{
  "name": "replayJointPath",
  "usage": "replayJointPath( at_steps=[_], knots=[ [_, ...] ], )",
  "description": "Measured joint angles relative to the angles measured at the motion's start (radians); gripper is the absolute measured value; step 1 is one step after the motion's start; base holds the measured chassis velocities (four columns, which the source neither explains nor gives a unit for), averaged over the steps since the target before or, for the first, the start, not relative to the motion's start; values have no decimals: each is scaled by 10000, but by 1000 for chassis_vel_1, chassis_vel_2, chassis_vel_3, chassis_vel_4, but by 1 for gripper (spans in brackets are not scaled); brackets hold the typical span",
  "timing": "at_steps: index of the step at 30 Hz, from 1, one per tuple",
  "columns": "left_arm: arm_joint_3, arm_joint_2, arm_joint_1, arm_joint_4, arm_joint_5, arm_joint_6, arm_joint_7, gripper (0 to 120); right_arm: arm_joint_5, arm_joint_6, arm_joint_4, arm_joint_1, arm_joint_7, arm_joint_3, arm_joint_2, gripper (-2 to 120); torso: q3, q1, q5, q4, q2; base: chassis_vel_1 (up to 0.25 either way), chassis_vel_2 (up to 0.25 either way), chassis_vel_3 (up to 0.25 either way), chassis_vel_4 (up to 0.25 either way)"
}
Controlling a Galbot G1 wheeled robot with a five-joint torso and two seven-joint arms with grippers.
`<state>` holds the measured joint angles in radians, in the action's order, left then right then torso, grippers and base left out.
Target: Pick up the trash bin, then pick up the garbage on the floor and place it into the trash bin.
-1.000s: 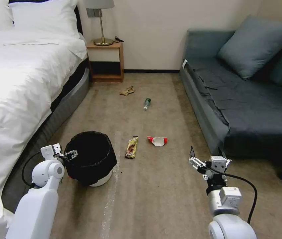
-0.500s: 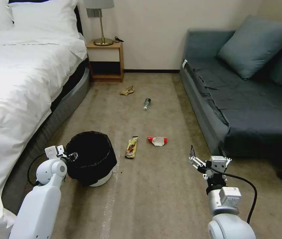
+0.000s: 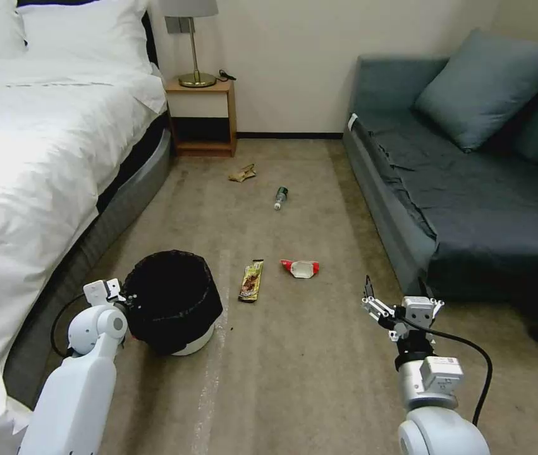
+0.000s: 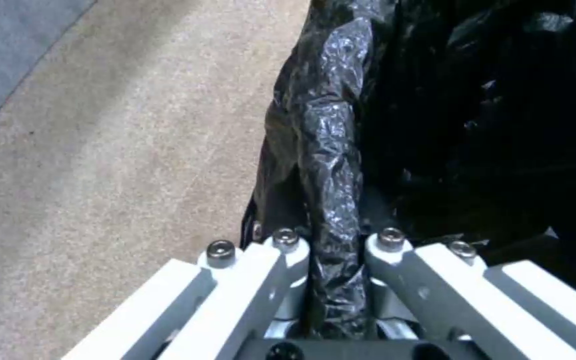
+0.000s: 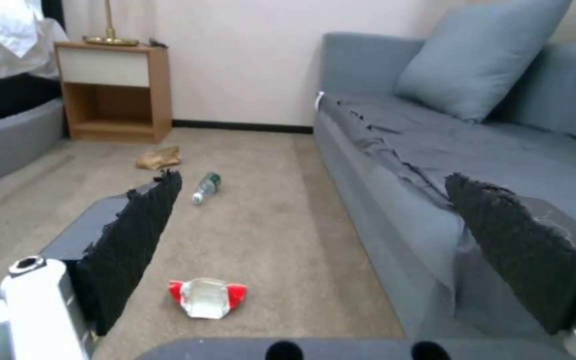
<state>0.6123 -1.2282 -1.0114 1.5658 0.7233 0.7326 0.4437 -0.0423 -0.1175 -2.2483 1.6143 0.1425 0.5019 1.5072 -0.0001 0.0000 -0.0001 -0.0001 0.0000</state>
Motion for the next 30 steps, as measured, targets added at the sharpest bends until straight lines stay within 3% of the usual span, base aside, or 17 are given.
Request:
replayJointPath(
  at_steps=[8, 12, 19, 25, 30],
  knots=[
    [370, -54, -289, 493, 70, 43, 95, 4, 308, 284, 34, -53, 95, -42, -95, 100, 2, 1, -4, 0, -1, 0, 0, 0, 0],
    [697, -54, -557, 1303, -61, 13, 154, 3, 638, 610, 19, -66, 64, -12, -118, 100, 1, 1, -1, 3, 0, 0, 0, 0, 0],
    [1283, -135, -1167, 3342, -1465, -269, -167, 3, 992, 1509, 187, -44, 87, 53, -284, 100, 1, 0, 3, 3, 0, 0, 0, 0, 0],
    [1665, -357, -1607, 4206, -2164, -383, -413, 3, 1036, 2059, 406, 35, -235, -49, -541, 100, 1, 0, 1, 2, 0, 0, 0, 0, 0],
    [1828, -405, -1783, 4477, -2290, -404, -483, 3, 948, 2347, 635, 54, -439, -230, -559, 100, 1, 0, 1, 3, 0, 0, 0, 0, 0]
  ],
)
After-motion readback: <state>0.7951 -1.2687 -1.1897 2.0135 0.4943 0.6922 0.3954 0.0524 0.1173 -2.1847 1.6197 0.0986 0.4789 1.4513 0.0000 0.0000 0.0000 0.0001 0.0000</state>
